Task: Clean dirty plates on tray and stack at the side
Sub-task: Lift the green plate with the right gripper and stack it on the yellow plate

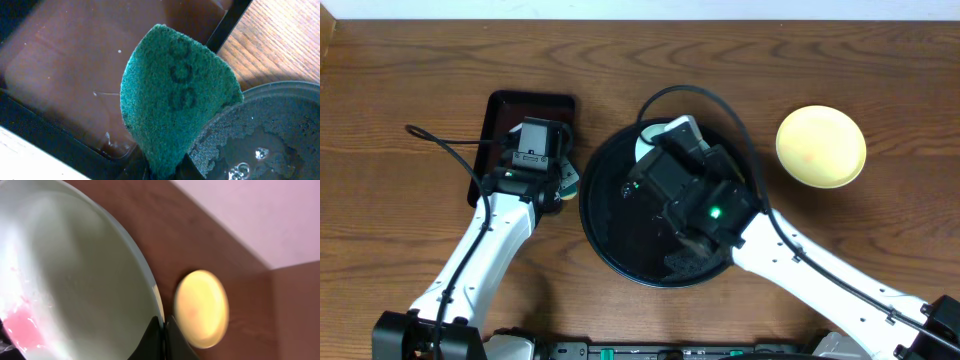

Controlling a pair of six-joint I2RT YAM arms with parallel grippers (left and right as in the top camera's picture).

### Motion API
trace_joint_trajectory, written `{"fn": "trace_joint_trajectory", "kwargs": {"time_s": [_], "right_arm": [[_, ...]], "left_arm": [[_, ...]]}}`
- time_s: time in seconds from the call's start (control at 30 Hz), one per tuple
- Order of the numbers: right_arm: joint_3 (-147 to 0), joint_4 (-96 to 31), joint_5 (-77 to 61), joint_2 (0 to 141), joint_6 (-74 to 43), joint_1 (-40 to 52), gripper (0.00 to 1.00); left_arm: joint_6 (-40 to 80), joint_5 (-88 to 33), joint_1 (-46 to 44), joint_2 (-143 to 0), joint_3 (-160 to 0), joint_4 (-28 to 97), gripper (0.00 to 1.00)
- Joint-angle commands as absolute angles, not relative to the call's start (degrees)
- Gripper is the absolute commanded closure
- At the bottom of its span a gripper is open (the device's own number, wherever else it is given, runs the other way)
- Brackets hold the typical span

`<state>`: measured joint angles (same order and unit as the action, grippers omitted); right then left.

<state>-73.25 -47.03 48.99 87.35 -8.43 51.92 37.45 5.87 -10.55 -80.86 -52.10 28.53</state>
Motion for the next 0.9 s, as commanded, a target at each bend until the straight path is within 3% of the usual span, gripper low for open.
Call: {"fn": "trace_joint_trajectory", "kwargs": {"time_s": [0.0,0.33,0.87], "right_arm": [[-74.30,-46.41,59.66,86.15,-3.38,54.59,0.99],[-74.30,-46.04,68.86,86.15,0.08,59.16,0.99],[-74.30,-46.09,70.50,86.15,0.08,59.13,0.99]], "left_arm": [[36.88,5.56,-10.24,-81.38,-51.48,28.69,0.92],[36.88,5.56,-10.24,-81.38,-51.48,29.30,0.92],[36.88,5.56,-10.24,-81.38,-51.48,29.32,0.92]]}}
